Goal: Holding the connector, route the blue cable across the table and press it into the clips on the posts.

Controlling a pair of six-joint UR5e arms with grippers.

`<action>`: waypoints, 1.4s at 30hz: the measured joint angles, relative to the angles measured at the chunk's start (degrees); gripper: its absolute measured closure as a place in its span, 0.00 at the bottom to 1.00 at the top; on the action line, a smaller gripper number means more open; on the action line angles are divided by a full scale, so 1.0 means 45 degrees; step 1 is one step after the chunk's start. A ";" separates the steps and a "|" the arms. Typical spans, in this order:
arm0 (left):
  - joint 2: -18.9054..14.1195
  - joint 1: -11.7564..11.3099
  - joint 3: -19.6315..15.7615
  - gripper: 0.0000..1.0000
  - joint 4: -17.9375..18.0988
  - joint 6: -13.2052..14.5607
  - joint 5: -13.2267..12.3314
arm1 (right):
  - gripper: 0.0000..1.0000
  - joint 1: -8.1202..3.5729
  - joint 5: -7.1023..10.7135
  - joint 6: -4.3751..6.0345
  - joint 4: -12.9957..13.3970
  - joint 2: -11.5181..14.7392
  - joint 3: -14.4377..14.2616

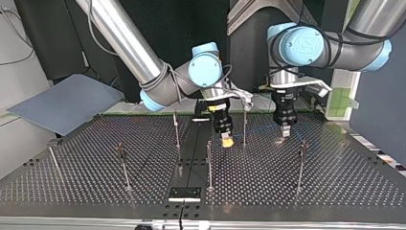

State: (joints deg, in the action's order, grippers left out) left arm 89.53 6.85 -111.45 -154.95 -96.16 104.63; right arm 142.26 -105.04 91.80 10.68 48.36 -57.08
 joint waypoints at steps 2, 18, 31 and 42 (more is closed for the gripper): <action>0.0171 0.0129 -0.0212 1.00 -0.0073 0.0088 0.0202 | 1.00 0.0003 0.0009 0.0048 -0.0013 -0.0007 -0.0045; 0.1847 0.1626 -0.1943 1.00 0.1021 -0.0285 0.1638 | 1.00 -0.0076 0.0209 0.0077 -0.0007 -0.0042 -0.1155; 0.2333 0.1576 -0.2272 1.00 0.2130 -0.0315 0.1520 | 1.00 -0.0098 0.0613 0.0008 0.0050 -0.0050 -0.2766; 0.3563 0.1382 -0.2279 1.00 0.3375 -0.0596 0.0911 | 1.00 -0.0179 0.0866 0.0235 0.0257 -0.0061 -0.3702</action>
State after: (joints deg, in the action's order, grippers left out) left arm 105.56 13.07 -121.71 -139.76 -98.84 108.73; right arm 141.45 -101.15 92.86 11.84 48.09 -73.74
